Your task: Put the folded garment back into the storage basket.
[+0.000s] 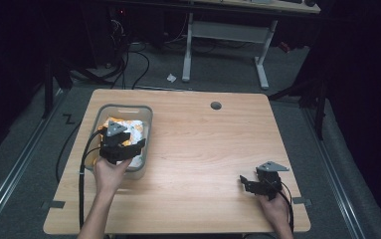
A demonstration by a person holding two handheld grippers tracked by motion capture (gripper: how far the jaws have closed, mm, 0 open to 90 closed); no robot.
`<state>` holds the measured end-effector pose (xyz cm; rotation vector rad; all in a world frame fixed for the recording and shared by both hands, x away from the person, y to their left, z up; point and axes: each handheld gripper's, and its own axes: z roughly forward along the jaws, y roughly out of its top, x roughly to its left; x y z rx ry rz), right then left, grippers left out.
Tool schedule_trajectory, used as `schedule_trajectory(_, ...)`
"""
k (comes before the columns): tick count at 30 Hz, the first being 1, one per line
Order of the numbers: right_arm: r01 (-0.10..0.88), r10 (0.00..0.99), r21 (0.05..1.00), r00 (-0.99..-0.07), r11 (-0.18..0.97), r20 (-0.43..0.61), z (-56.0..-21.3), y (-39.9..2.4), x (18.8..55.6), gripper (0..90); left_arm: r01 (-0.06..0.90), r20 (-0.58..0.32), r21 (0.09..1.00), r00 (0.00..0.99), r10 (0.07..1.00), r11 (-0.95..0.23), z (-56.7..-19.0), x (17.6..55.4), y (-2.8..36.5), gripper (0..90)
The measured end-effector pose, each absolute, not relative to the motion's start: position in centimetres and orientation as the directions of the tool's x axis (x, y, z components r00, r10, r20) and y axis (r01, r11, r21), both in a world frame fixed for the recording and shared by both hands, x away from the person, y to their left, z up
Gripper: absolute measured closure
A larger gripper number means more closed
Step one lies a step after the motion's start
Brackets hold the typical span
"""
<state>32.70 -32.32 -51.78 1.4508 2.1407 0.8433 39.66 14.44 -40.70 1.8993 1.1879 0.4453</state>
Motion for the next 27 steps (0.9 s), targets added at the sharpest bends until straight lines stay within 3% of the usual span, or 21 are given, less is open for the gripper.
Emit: schedule_trajectory(27,0.676,0.93,0.685,-0.369,0.272,-0.006,-51.8,-32.3,32.7,23.8,0.54,-0.142,0.811,0.556,0.819,-0.226,-41.1,37.9,11.5,39.3)
